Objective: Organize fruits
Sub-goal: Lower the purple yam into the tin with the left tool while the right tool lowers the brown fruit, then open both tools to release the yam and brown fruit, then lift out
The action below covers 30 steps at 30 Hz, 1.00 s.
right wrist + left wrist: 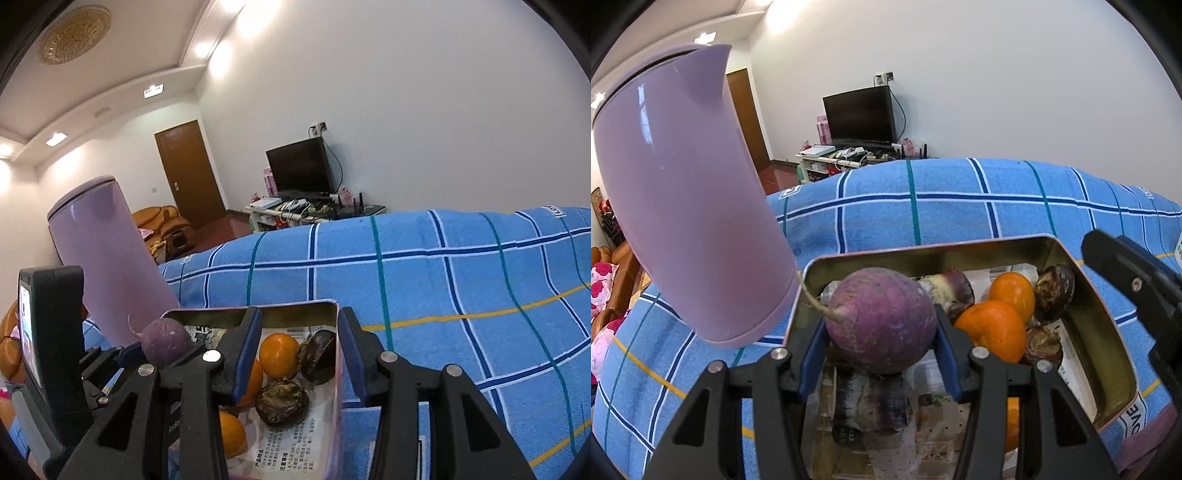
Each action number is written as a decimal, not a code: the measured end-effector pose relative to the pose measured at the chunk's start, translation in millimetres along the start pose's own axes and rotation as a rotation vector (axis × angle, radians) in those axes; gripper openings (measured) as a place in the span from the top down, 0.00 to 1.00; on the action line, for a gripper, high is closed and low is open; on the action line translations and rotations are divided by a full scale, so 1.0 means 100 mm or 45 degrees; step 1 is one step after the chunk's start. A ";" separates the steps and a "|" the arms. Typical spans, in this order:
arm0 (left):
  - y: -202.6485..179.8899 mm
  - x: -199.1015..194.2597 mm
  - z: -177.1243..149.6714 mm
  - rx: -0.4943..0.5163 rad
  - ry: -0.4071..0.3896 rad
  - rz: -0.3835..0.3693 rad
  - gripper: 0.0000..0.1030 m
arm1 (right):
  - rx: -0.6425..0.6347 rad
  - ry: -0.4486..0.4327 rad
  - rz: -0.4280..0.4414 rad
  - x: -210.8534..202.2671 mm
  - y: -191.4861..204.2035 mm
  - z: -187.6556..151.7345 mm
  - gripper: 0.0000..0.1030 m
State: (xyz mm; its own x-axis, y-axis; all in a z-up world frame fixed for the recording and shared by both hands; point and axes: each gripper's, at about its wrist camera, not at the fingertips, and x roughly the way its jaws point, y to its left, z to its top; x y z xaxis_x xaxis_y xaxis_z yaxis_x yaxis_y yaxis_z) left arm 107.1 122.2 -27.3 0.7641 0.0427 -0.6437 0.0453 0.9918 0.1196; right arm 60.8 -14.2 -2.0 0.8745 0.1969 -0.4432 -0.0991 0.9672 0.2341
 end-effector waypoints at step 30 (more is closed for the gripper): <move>0.03 -0.01 -0.01 -0.050 0.044 0.011 0.15 | 0.014 -0.139 -0.093 -0.20 0.00 -0.05 0.32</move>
State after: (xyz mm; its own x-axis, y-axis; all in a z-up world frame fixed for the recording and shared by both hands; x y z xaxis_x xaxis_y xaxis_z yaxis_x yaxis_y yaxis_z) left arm 106.3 125.4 -27.0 0.7418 0.0544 -0.6684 0.0133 0.9953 0.0957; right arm 40.8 -17.3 2.6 0.9257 0.1068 -0.3629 -0.0284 0.9763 0.2147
